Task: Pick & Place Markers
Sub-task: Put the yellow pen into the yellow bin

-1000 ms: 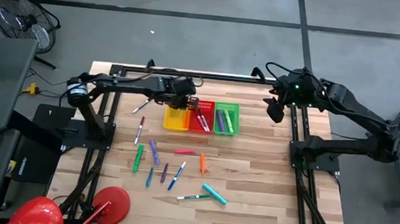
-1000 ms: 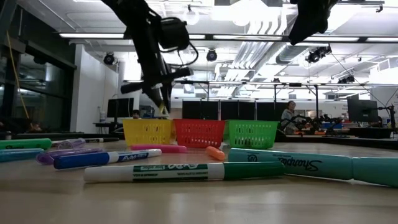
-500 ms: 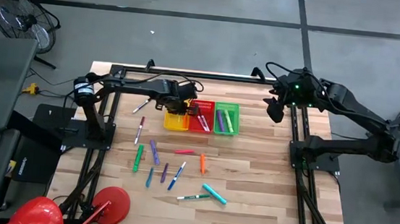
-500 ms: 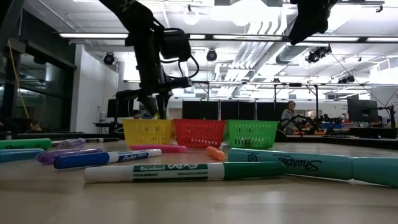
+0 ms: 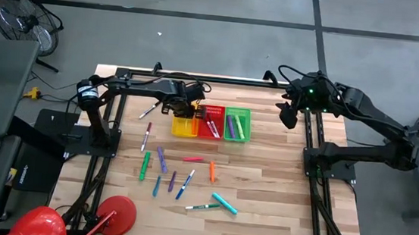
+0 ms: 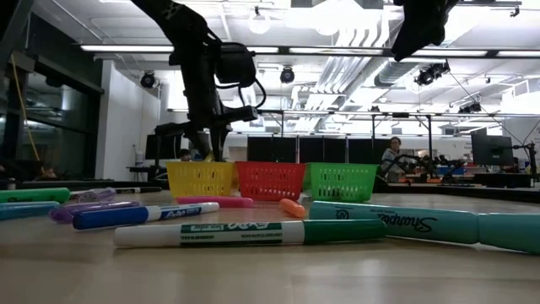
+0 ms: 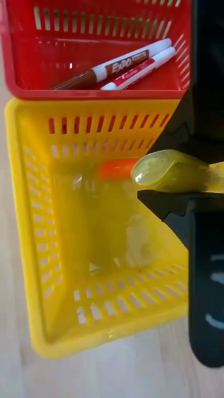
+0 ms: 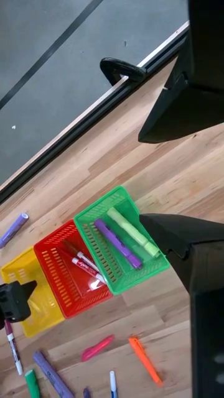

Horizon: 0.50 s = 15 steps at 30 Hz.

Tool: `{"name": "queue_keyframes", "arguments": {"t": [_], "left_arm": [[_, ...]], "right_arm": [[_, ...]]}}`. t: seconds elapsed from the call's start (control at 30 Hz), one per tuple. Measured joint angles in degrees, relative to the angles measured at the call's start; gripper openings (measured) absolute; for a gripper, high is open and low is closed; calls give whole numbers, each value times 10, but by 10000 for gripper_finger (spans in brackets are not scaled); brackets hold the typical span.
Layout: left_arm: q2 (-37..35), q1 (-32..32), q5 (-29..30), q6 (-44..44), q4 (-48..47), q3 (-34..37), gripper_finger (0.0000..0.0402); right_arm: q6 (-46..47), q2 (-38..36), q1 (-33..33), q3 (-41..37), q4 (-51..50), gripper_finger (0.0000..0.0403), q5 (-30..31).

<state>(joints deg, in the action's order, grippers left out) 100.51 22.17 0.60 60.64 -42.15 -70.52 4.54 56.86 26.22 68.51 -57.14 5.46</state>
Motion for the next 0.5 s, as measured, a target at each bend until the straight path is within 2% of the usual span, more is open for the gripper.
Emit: {"name": "queue_keyframes", "arguments": {"t": [0.5], "left_arm": [[0, 0, 0, -12, 1, 0, 79]], "right_arm": [[6, 0, 0, 0, 0, 184, 0]]}}
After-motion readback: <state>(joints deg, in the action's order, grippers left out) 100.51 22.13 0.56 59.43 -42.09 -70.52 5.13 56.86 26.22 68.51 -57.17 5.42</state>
